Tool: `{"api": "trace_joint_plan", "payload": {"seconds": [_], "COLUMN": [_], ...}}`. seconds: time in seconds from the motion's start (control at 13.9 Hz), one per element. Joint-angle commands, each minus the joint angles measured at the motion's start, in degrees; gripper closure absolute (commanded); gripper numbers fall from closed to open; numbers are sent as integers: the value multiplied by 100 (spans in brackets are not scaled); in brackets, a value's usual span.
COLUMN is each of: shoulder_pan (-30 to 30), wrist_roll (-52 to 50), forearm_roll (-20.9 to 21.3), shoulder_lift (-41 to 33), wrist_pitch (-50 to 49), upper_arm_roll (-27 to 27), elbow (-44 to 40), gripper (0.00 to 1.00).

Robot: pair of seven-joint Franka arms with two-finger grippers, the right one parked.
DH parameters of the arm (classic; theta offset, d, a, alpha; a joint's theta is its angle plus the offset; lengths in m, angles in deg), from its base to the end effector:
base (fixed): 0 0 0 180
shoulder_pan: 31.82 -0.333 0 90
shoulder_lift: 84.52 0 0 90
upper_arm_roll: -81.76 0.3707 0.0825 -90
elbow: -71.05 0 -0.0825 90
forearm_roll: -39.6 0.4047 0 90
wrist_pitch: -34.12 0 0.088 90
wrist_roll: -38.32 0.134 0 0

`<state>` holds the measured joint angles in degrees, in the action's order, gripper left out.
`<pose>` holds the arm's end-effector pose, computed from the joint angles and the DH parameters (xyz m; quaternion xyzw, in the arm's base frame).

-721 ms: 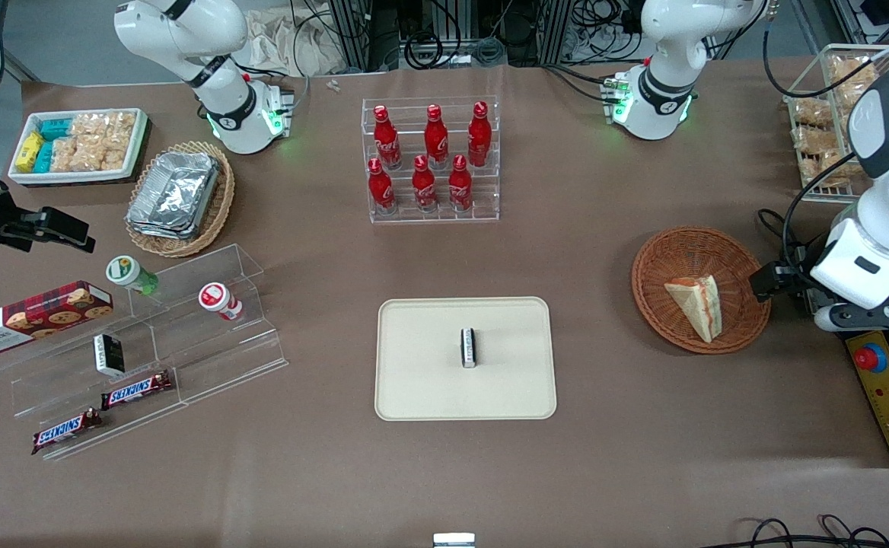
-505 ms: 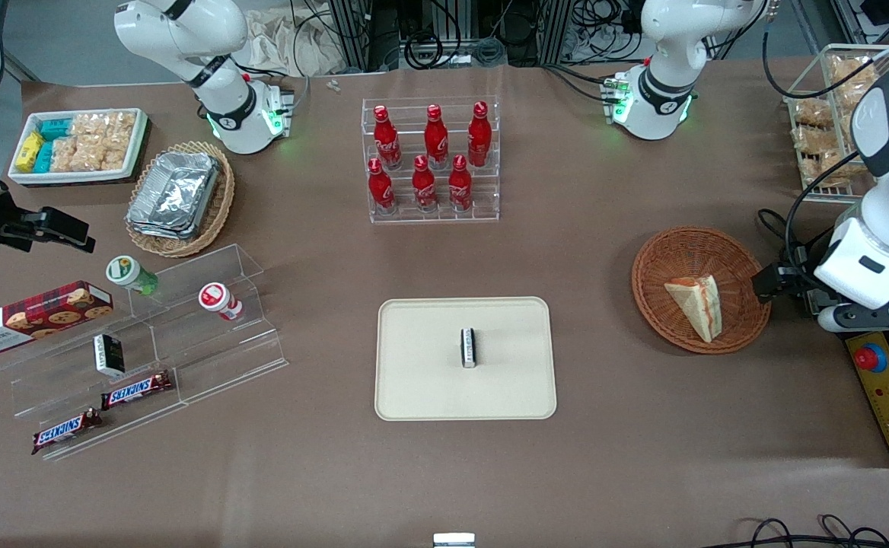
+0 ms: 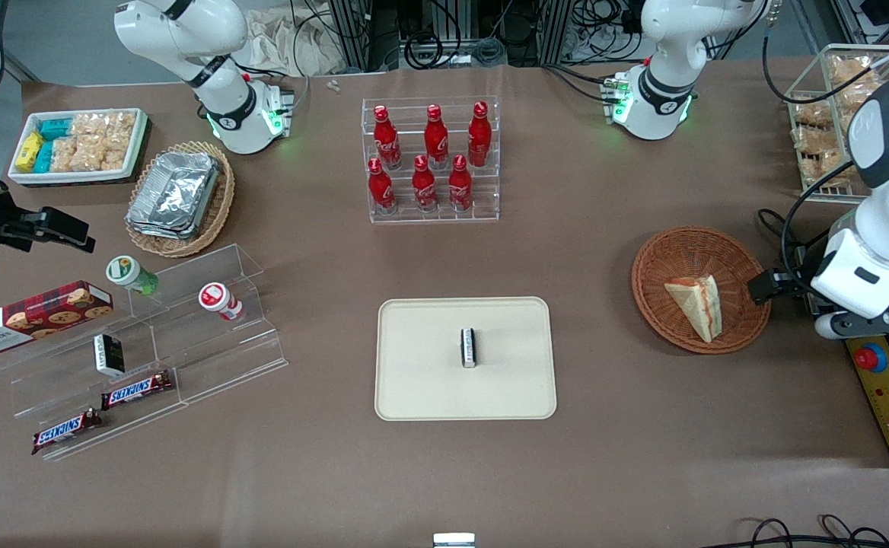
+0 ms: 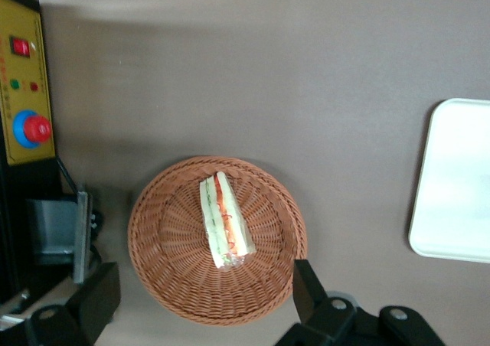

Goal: Place sandwich from basket to tray
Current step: 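Move the left gripper over the wrapped sandwich in the wicker basket, then lower the open left gripper around the sandwich's end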

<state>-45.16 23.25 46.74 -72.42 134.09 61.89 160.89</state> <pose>0.6518 -0.0400 0.5455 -0.9974 -0.0662 0.0058 0.0271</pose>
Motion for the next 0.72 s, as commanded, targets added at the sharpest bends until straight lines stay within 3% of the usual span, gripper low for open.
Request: {"api": "trace_joint_plan", "payload": {"seconds": [0.0, 0.65], "shoulder_pan": [-2, -54], "wrist_roll": [-565, -2306], "forearm_roll": [-396, -275], "shoulder_lift": [-119, -806], "wrist_pitch": [607, 2771], "upper_arm_roll": [-8, 62], "elbow": [724, 3416], "gripper": [0, 0]}}
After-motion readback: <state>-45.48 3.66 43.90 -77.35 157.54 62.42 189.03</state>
